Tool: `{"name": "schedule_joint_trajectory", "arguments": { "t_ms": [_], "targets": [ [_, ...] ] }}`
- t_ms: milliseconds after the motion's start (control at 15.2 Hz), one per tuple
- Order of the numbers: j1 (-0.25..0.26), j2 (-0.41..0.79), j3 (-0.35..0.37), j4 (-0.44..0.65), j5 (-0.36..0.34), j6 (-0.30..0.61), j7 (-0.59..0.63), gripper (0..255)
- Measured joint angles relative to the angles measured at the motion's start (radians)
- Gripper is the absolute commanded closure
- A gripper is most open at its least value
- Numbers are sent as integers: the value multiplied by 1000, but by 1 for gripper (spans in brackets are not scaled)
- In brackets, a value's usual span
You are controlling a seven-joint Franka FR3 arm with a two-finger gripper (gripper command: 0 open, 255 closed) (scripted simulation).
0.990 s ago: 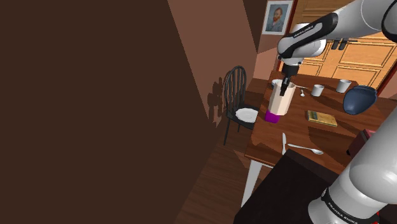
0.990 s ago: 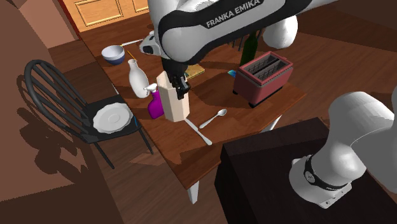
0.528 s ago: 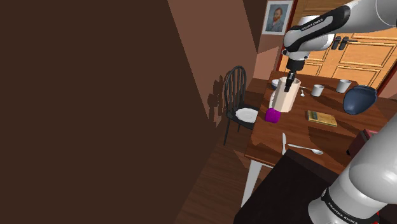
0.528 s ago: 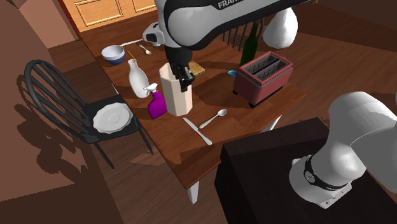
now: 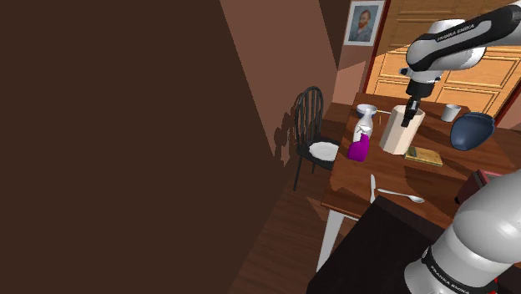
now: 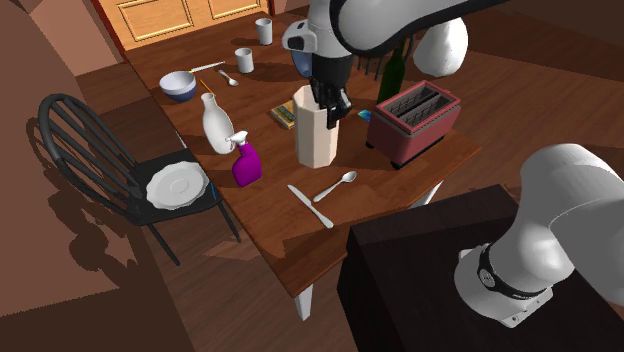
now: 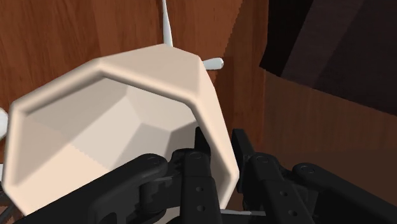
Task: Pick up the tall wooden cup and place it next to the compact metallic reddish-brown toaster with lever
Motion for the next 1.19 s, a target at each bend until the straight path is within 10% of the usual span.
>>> {"name": "schedule_joint_trajectory", "arguments": {
  "t_ms": [1188],
  "targets": [
    [-265,-272,-201,-116,-253,-78,-309,255]
  ]
}}
